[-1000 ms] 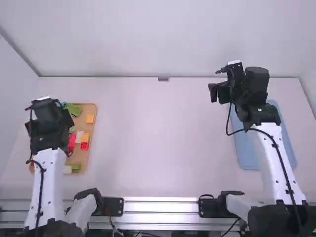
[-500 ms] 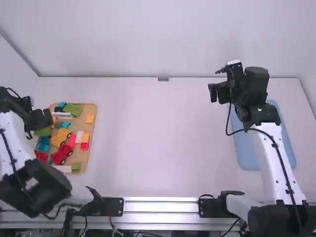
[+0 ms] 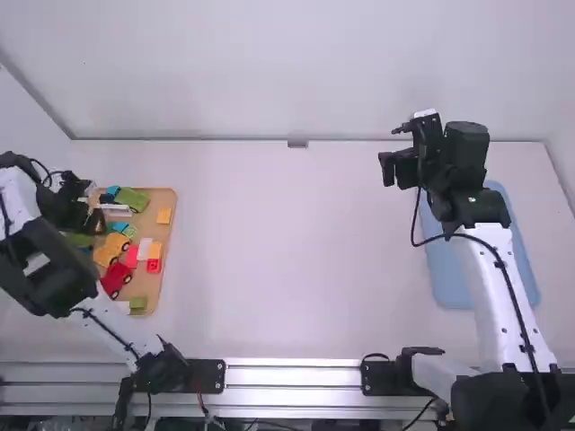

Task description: Assemble lego blocks to make yellow taxi

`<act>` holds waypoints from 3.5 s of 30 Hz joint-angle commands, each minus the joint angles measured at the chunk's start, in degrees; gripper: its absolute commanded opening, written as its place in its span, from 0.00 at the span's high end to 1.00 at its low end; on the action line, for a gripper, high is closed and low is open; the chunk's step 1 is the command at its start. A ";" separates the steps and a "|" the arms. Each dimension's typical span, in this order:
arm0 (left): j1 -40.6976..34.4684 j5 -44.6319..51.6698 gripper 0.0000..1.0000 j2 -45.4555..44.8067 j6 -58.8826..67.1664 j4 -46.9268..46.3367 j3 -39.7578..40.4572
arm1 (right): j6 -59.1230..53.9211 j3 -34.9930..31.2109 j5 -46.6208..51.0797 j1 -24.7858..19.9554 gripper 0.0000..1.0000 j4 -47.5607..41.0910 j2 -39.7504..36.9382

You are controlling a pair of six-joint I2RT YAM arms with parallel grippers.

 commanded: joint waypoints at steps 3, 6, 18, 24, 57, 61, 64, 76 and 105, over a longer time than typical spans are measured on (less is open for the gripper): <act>-0.48 -2.14 0.01 0.70 10.78 -0.33 -2.29 | 0.28 2.29 -0.31 0.22 0.02 -0.07 0.28; -0.44 -4.74 0.01 0.70 10.51 1.09 -4.59 | 0.33 2.29 -0.33 0.22 0.02 -0.09 0.28; -0.33 -3.76 0.03 0.70 10.51 12.31 -14.36 | 0.28 2.27 -0.28 0.20 0.02 -0.07 0.28; 0.13 -3.87 0.13 0.70 12.44 12.63 -16.57 | 0.28 2.25 -0.28 0.22 0.02 -0.09 0.28; 0.98 -3.93 0.12 0.76 12.00 24.85 -24.04 | 0.33 2.25 -0.35 0.26 0.02 -0.28 0.28; 1.46 -3.87 0.12 1.86 11.98 24.98 -24.04 | 1.57 2.25 -0.35 0.26 0.02 -0.28 0.28; 1.44 -4.02 0.11 2.99 11.78 24.98 -24.04 | 1.60 2.25 -0.33 0.26 0.02 -0.31 0.28; 1.42 -4.92 0.16 3.26 10.49 25.64 -23.93 | 1.60 2.25 -0.28 0.26 0.02 -0.11 0.28; 1.42 -6.47 0.26 3.37 10.47 25.05 -24.41 | 1.60 2.25 -0.31 0.22 0.02 -0.50 0.28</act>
